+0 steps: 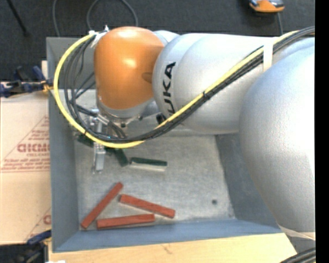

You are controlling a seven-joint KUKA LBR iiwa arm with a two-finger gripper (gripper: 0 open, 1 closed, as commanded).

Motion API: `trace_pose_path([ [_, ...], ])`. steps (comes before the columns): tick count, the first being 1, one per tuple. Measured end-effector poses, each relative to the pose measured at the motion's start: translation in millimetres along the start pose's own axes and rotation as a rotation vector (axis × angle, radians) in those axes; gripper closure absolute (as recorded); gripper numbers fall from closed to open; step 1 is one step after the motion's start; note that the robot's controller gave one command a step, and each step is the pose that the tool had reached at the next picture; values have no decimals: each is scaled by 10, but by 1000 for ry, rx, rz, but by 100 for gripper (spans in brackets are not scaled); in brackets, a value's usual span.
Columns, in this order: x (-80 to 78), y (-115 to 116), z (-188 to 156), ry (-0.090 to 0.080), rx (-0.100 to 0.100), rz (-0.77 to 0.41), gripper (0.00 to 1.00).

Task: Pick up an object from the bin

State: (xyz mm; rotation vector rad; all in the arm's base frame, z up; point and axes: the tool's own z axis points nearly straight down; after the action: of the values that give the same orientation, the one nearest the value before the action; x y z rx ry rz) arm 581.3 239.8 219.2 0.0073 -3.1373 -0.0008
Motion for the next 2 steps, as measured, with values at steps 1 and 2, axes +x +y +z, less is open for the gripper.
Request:
trace_pose_path([
  [1,-542,-439,1523,-2,2,207,0],
  [2,-552,-443,1511,-4,-1,207,0],
])
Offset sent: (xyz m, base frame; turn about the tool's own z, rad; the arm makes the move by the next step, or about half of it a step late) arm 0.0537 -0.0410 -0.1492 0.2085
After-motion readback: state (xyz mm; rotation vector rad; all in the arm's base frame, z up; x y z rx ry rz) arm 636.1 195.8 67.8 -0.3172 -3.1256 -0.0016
